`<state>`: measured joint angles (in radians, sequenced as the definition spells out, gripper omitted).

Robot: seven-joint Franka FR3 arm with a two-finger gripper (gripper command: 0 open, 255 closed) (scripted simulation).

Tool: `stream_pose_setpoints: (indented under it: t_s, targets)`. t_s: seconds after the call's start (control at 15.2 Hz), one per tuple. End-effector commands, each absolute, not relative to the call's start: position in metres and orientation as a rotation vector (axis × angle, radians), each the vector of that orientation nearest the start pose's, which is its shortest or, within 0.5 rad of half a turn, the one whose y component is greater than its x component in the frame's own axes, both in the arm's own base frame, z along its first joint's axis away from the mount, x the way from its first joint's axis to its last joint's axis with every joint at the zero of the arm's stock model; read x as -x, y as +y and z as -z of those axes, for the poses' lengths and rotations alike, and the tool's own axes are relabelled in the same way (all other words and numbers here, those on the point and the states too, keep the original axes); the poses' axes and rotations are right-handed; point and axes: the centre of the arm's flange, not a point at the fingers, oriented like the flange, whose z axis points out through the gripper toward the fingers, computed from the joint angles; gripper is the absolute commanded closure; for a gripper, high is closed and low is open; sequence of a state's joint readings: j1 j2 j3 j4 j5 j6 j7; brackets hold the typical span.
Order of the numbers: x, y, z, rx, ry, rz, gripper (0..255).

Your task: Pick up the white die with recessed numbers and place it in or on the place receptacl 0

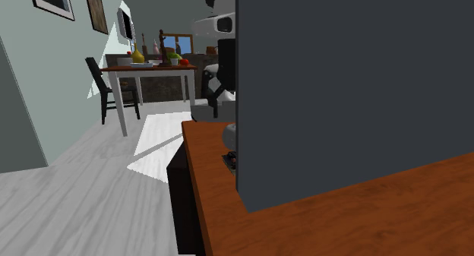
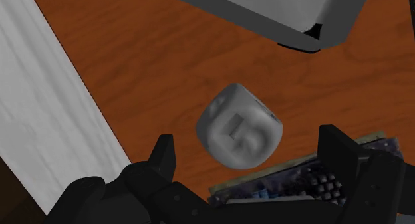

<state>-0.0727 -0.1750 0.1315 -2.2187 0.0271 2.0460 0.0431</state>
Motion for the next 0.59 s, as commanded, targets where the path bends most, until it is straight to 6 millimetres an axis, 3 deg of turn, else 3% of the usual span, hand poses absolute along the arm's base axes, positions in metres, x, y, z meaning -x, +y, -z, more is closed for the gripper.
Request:
stream_pose_setpoints:
  t_s: [0.0,0.26,0.53]
  targets:
    - [-0.493,0.033,-0.438,3.141,0.000,0.000,0]
    - [-0.493,0.033,-0.414,3.141,0.000,0.000,0]
    - [-0.493,0.033,-0.414,3.141,0.000,0.000,0]
